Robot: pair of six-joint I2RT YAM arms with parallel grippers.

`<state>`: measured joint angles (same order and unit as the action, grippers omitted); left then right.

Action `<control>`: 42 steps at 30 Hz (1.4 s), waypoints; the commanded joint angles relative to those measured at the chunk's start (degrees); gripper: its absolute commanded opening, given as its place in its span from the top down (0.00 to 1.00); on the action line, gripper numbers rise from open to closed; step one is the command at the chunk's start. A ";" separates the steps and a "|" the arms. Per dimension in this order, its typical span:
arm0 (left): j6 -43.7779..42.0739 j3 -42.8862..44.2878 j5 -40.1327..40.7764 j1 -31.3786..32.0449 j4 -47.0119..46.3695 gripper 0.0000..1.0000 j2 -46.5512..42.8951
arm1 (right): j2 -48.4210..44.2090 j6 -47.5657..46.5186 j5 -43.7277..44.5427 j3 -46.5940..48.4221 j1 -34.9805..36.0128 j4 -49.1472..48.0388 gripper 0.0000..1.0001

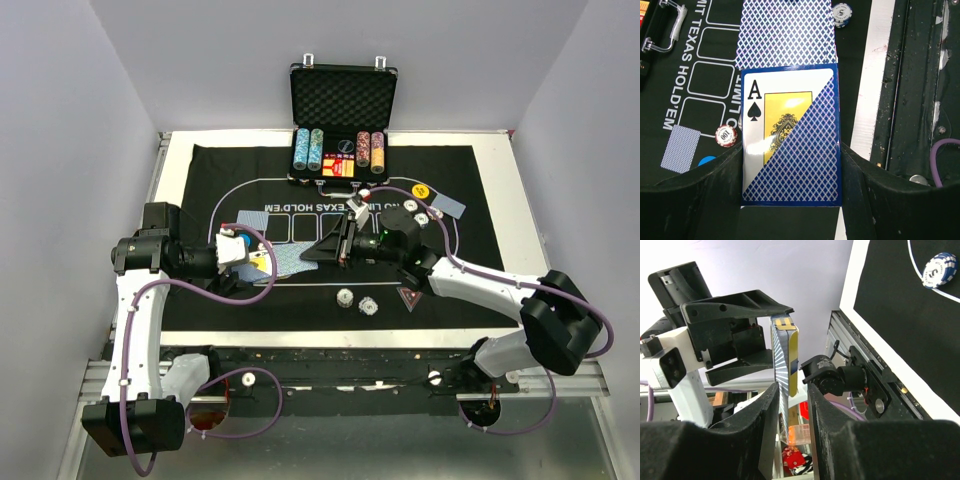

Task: Distribute texas hold em gaming equipment

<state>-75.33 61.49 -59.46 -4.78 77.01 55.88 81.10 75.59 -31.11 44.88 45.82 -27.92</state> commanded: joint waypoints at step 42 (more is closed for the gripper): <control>0.54 1.52 -4.17 0.03 -2.22 0.53 -0.07 | -14.30 -2.03 1.76 -5.86 -0.65 11.22 0.91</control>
<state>-74.63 61.49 -59.61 -4.75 75.90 55.88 68.49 73.41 -30.17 40.58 45.60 -18.46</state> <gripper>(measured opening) 0.719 0.092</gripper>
